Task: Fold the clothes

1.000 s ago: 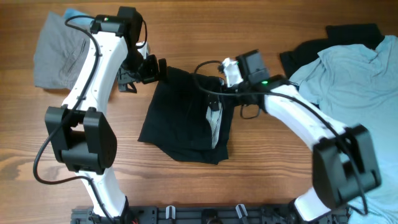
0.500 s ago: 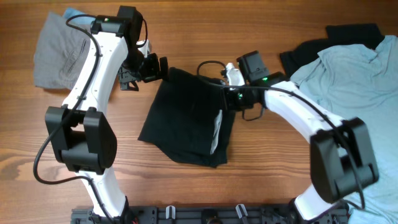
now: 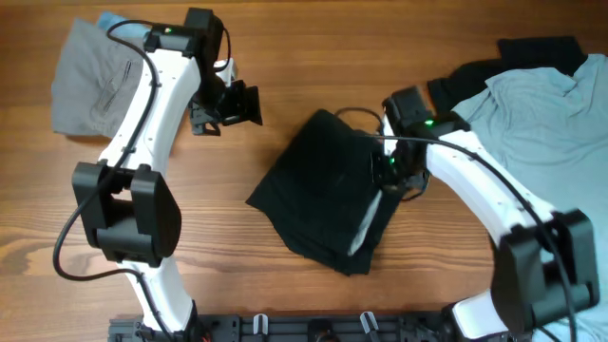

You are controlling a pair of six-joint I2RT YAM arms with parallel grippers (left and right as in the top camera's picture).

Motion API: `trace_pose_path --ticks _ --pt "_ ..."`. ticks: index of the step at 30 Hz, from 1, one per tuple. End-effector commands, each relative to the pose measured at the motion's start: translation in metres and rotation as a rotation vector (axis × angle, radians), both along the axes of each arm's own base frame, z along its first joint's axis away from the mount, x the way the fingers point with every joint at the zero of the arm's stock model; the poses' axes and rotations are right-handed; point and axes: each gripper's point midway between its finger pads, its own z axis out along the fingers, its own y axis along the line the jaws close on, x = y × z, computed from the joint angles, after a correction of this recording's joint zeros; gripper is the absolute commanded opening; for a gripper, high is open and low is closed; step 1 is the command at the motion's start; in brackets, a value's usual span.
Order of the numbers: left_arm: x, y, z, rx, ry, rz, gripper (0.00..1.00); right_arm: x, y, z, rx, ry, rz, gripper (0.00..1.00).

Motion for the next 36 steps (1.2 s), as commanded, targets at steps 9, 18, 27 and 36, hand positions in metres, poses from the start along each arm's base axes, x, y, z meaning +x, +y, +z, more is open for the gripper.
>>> trace_pose_path --ticks 9,18,27,36 --pt "-0.018 -0.038 -0.001 -0.018 0.023 -0.103 0.84 0.013 -0.053 -0.004 -0.207 -0.017 -0.19 0.91" --pt "-0.03 -0.062 -0.009 -0.051 0.039 -0.159 0.35 0.035 -0.041 0.082 0.033 -0.266 -0.043 0.46" --pt "-0.074 -0.096 -0.072 -0.076 0.1 -0.286 0.04 0.032 -0.022 0.042 0.131 -0.213 0.005 0.04" --pt "-0.108 -0.081 -0.125 -0.04 0.182 -0.211 0.08 0.008 -0.045 -0.065 -0.015 0.042 -0.208 0.04"
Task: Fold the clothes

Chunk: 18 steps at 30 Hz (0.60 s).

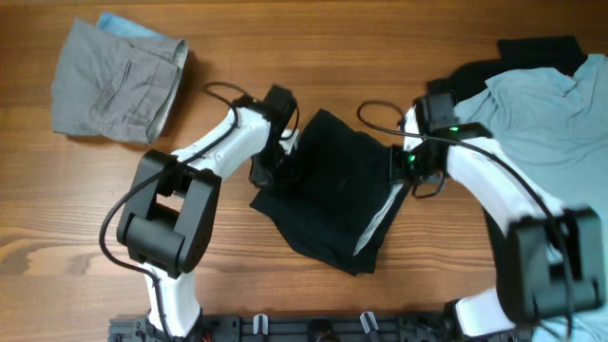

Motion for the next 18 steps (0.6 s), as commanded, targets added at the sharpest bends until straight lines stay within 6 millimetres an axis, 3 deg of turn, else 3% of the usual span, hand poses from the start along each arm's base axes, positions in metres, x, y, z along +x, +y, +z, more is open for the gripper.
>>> trace_pose_path --ticks 1,5,8,10,13,16,18 --pt "-0.009 0.008 -0.012 0.021 0.025 0.031 0.14 -0.02 -0.016 -0.037 -0.09 0.159 -0.164 0.04" --pt "0.011 0.012 -0.017 0.055 -0.068 0.028 0.2 -0.026 -0.015 -0.042 -0.087 0.199 -0.194 0.04" --pt "0.039 0.008 -0.018 0.038 -0.188 0.037 0.09 -0.016 -0.012 -0.031 -0.067 0.147 -0.137 0.04" --pt "0.06 0.002 -0.016 0.001 -0.264 0.058 0.04 -0.005 -0.009 -0.011 -0.05 0.082 -0.111 0.05" --pt "0.088 -0.003 -0.01 -0.045 -0.36 0.106 0.04 0.011 -0.006 0.026 -0.024 -0.031 -0.091 0.08" --pt "0.116 0.0 -0.001 -0.084 -0.453 0.141 0.04 0.024 0.003 0.076 0.039 -0.198 -0.038 0.14" --pt "0.124 0.006 0.007 -0.097 -0.441 0.193 0.04 0.027 0.005 0.105 0.063 -0.292 -0.036 0.16"
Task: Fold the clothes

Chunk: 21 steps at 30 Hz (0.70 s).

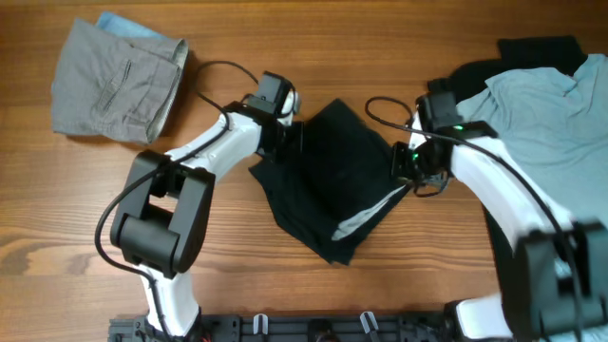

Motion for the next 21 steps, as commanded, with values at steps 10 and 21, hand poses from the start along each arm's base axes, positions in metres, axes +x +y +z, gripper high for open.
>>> trace_pose_path --ticks 10,21 --pt "-0.034 0.073 0.063 0.03 0.292 0.197 0.42 0.015 0.006 0.11 0.054 -0.366 0.044 0.22" --pt "-0.093 0.053 -0.004 0.069 0.402 0.18 0.04 0.013 0.005 0.105 0.051 -0.346 0.044 0.22"
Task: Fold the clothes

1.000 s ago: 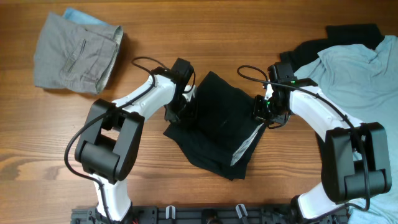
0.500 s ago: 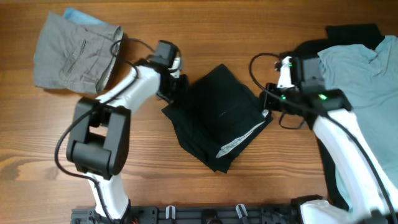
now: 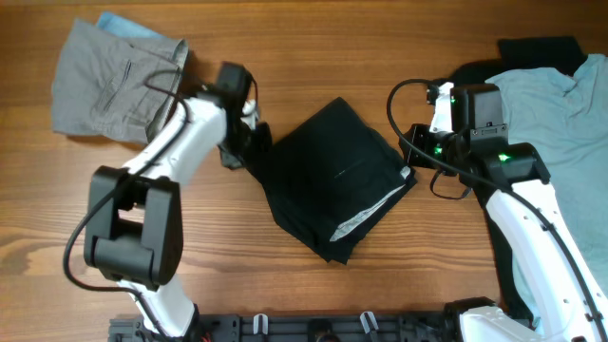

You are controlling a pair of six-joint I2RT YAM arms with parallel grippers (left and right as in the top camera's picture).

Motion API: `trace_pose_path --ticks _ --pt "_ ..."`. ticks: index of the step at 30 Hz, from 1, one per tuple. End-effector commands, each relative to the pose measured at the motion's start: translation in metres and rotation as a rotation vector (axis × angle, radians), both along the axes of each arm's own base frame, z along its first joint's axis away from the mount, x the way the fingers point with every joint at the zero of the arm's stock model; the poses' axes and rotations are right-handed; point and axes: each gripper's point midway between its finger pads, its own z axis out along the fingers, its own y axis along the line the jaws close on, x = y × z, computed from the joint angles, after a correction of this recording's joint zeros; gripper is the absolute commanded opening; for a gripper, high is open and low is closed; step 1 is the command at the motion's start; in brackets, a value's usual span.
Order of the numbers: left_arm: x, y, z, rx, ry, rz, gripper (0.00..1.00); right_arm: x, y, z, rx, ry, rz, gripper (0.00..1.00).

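Note:
A black garment (image 3: 332,180), folded into a rough diamond, lies at the middle of the table, with a pale inner lining showing along its lower right edge. My left gripper (image 3: 249,147) is at the garment's left corner and appears shut on the cloth there. Just off the garment's right corner, my right gripper (image 3: 420,152) looks open and holds nothing.
Folded grey shorts (image 3: 114,76) lie at the back left on something light blue (image 3: 119,23). A pile with a grey-green shirt (image 3: 551,114) and a dark garment (image 3: 537,49) fills the back right. A dark rack (image 3: 313,328) runs along the front edge.
My left gripper moved left from the garment's upper left edge to its left corner, which now reaches further left. My right gripper came off the right edge and sits beside it.
First my left gripper hovered clear of the black garment while my right was at its right edge. Then both were on the garment, left and right. The garment was reshaped and shifted, and now it lies as a tidier diamond with only the left gripper on it.

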Motion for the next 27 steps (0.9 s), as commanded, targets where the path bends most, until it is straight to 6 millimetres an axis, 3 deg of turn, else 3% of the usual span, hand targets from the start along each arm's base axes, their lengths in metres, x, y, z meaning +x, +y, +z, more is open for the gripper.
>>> trace_pose_path --ticks 1,5,7,10,14,17,19,21,24,25,27 --pt "-0.037 -0.008 -0.031 0.008 0.081 0.014 0.04 -0.001 0.003 -0.003 -0.006 0.01 0.022 0.22" --pt "-0.041 0.011 -0.055 0.09 0.068 0.108 0.04 0.0 0.003 -0.006 -0.008 0.019 0.023 0.22" --pt "-0.026 0.027 -0.059 0.141 0.015 0.179 0.04 0.002 0.003 -0.007 -0.007 0.018 0.023 0.22" --pt "0.011 0.033 -0.053 0.093 -0.102 0.238 0.04 0.007 0.004 -0.007 -0.006 0.003 0.026 0.22" --pt "0.082 0.028 -0.012 -0.1 -0.294 0.288 0.04 0.017 0.007 -0.009 -0.012 -0.024 0.055 0.23" --pt "0.113 0.027 0.023 -0.167 -0.385 0.256 0.04 0.021 0.009 -0.022 -0.024 -0.008 0.074 0.24" --pt "0.121 0.026 0.043 -0.196 -0.394 0.229 0.05 0.021 0.009 -0.035 -0.03 0.025 0.082 0.24" --pt "0.116 0.024 0.058 -0.219 -0.352 0.195 0.17 0.021 0.013 -0.056 -0.036 0.074 0.128 0.25" --pt "0.094 0.023 0.064 -0.217 -0.242 0.183 0.74 0.019 0.017 -0.086 -0.029 0.159 0.152 0.23" --pt "0.084 0.024 0.06 -0.207 -0.196 0.187 0.86 0.017 0.02 -0.096 -0.012 0.194 0.163 0.21" --pt "0.063 0.027 0.054 -0.185 -0.102 0.193 0.96 0.011 0.03 -0.109 0.038 0.245 0.208 0.18"
